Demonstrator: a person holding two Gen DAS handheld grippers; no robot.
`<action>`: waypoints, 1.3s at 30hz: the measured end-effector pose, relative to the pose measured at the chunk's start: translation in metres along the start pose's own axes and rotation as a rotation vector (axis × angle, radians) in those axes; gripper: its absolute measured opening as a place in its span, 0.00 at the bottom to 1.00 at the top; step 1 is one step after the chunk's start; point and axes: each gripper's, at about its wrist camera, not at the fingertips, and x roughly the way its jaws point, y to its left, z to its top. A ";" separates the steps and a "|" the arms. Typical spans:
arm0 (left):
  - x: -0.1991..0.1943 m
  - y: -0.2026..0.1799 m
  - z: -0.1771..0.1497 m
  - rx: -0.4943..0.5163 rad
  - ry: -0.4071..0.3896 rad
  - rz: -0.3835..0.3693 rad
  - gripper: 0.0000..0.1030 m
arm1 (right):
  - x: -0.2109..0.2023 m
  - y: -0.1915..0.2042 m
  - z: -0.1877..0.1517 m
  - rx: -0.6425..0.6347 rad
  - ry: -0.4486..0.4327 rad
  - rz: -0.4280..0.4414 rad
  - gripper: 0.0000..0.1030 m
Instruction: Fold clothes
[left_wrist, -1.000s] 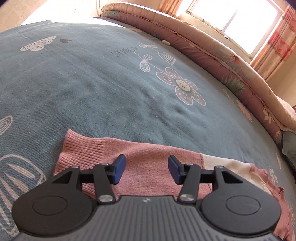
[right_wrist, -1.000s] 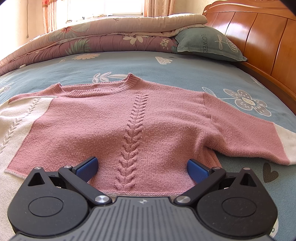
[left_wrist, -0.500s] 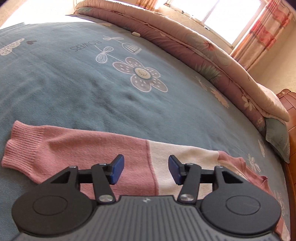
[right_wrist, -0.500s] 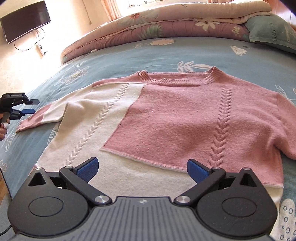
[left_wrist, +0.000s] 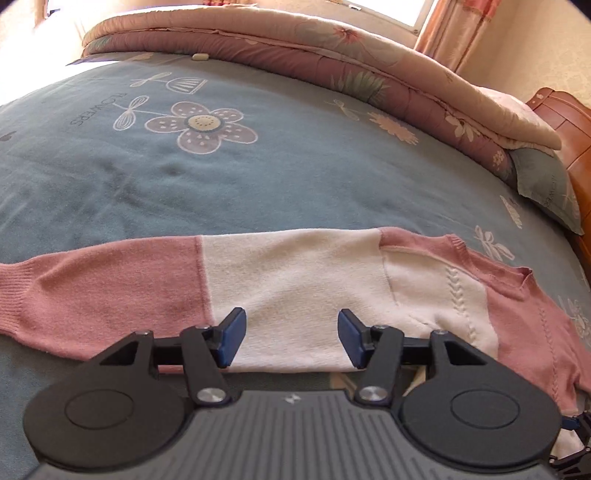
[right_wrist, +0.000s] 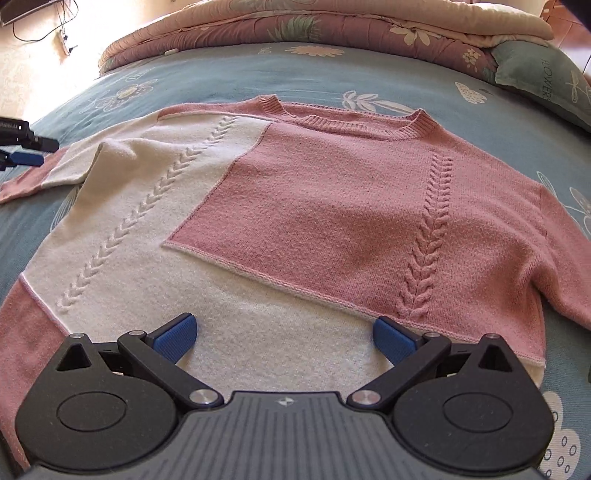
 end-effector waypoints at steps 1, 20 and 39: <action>0.003 -0.016 0.004 0.008 -0.011 -0.056 0.61 | 0.000 0.001 -0.001 -0.004 -0.008 -0.007 1.00; 0.056 -0.065 -0.041 0.038 0.133 -0.137 0.52 | 0.000 0.002 -0.002 -0.024 -0.019 -0.008 1.00; 0.053 -0.065 -0.020 -0.041 0.030 -0.078 0.68 | 0.000 0.002 -0.004 -0.029 -0.025 -0.011 1.00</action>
